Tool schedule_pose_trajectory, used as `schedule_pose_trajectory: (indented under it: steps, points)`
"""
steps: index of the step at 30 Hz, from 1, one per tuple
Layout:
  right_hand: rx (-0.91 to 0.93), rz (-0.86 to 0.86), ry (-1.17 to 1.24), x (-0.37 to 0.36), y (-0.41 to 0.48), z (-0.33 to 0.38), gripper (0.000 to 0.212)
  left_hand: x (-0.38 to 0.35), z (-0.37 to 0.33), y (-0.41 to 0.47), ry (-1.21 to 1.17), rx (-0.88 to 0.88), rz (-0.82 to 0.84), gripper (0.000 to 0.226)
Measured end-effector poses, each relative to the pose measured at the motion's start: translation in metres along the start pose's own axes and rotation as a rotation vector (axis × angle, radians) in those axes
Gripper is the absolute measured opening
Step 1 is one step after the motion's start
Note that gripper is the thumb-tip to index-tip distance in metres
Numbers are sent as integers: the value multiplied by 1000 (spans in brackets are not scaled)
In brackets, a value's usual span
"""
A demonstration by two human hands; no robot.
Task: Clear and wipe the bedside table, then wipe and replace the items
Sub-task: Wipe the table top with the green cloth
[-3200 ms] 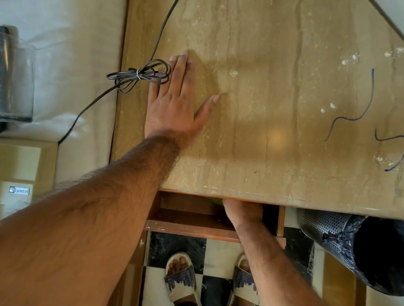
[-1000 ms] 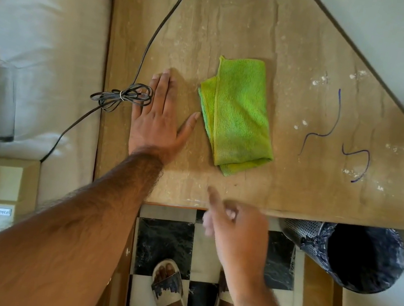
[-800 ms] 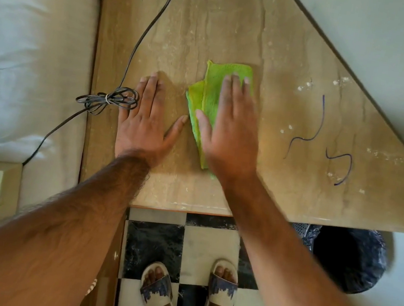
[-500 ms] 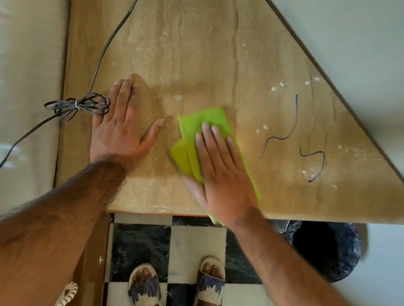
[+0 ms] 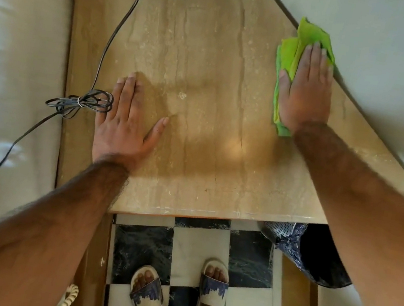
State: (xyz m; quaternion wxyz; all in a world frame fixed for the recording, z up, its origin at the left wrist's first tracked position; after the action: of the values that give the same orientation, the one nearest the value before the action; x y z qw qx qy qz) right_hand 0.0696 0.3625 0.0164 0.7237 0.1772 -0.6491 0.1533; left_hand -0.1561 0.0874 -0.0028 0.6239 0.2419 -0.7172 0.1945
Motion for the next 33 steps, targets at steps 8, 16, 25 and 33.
schedule_pose_trajectory:
  steps: [8,16,25,33]
  points:
    - [365,144,4,10,-179,16,72,0,1,-1,-20,9,-1,89]
    - [101,61,36,13,-64,-24,70,-3,2,-1,-19,2,-6,90]
    - [-57,9,29,9,-40,-16,68,-5,4,-1,-3,-9,-48,89]
    - [22,156,42,14,-184,-3,70,-3,2,-2,-15,-5,-34,88]
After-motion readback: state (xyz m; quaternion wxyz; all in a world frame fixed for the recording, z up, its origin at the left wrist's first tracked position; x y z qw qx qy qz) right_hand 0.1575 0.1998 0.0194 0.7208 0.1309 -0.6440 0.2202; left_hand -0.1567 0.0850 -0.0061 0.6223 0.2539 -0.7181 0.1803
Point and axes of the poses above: each hand's wrist, its own y-axis towards the middle knuckle, its own x-axis out of the back of the hand, z = x × y, the point moved 7 cm from there along y, towards the middle knuckle, and after that the axes turned 7 degrees about -z, right-handed, at the moved point
